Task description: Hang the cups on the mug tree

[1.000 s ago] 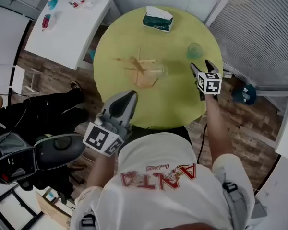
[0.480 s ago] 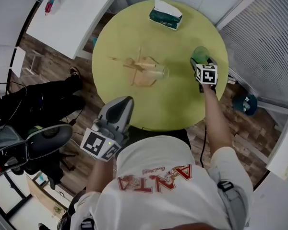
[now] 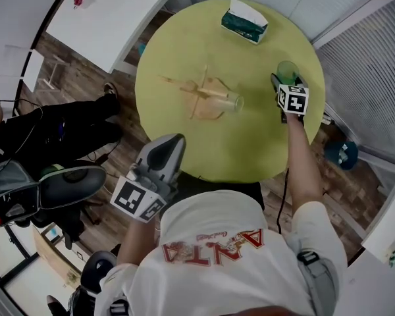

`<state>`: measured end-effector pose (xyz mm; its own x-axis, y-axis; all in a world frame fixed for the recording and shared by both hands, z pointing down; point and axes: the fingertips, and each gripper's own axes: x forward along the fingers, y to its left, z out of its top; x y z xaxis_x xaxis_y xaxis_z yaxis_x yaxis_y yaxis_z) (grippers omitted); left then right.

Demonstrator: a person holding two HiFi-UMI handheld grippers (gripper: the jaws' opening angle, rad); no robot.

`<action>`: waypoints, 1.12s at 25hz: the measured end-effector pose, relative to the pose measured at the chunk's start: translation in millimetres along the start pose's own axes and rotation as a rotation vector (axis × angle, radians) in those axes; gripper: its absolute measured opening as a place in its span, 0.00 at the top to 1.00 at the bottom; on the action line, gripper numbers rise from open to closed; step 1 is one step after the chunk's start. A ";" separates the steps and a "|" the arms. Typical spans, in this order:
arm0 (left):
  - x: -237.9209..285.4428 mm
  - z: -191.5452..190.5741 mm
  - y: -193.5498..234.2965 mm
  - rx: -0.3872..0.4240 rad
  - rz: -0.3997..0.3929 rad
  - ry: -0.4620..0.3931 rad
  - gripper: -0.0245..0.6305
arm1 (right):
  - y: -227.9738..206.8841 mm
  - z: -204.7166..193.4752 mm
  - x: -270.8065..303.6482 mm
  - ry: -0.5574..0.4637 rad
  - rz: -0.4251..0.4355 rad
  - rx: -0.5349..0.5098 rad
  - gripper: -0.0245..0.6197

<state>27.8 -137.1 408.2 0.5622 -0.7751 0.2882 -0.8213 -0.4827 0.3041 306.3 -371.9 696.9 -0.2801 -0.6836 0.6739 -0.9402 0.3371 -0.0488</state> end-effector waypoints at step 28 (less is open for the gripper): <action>-59.3 39.5 24.0 0.006 -0.384 -0.131 0.95 | 160.7 121.8 -231.1 -0.026 -0.293 -0.731 0.42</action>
<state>-29.2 -118.8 362.5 0.8116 -0.5830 0.0368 -0.5546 -0.7494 0.3617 196.3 -238.6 443.5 -0.0536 -0.8225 0.5663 -0.6135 0.4746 0.6312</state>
